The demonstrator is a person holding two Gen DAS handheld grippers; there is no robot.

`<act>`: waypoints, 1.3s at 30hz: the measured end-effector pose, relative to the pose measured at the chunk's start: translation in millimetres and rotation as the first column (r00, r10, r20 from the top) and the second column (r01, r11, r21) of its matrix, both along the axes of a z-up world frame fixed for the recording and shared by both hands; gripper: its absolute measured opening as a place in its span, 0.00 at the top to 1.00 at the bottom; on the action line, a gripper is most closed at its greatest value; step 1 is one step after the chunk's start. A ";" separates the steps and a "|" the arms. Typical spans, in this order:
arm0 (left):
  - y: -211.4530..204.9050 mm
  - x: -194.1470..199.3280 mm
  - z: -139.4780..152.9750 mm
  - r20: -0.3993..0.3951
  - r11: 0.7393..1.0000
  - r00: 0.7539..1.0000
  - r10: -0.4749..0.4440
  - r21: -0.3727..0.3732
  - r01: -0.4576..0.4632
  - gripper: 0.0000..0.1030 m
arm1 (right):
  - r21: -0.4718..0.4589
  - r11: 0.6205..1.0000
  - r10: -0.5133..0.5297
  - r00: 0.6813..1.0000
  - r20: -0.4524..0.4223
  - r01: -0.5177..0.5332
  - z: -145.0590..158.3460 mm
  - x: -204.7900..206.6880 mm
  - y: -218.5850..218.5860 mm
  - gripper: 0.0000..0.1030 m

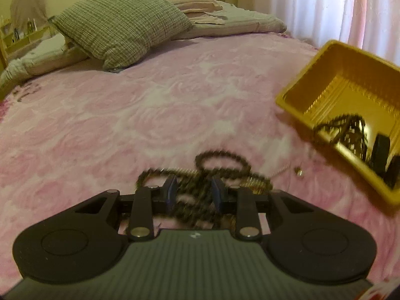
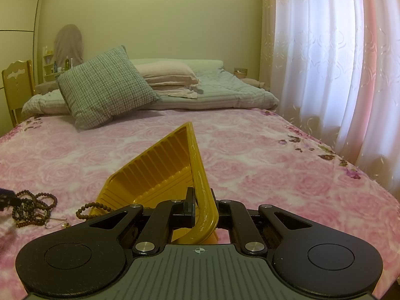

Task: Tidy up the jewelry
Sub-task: 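Lower the left tool onto the dark bead strands and pinch them, then carry the beads over the yellow tray and open the left tool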

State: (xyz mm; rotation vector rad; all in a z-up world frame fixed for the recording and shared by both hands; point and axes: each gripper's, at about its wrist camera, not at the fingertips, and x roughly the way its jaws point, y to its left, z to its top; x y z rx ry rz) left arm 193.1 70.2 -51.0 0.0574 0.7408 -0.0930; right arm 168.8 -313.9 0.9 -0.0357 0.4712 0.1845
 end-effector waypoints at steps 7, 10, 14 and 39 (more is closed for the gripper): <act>-9.6 39.5 -7.8 -0.065 1.000 0.998 0.022 -0.019 -0.024 0.74 | -0.003 1.000 0.000 1.000 -0.001 0.000 -0.2 1.3 -0.4 0.93; -10.1 50.8 -13.3 -0.113 0.999 0.993 0.030 -0.039 -0.035 0.76 | -0.003 1.000 -0.001 1.000 -0.001 0.001 0.0 0.6 -0.5 0.93; -9.0 51.3 -12.0 -0.115 0.998 0.993 0.035 -0.045 -0.040 0.93 | -0.004 1.000 0.000 1.000 0.000 0.000 0.1 0.4 -0.3 0.93; -133.2 70.2 89.4 0.068 0.924 0.944 -0.323 -0.193 0.330 0.94 | -0.006 1.000 0.007 1.000 0.010 -0.007 -0.8 1.5 0.5 0.93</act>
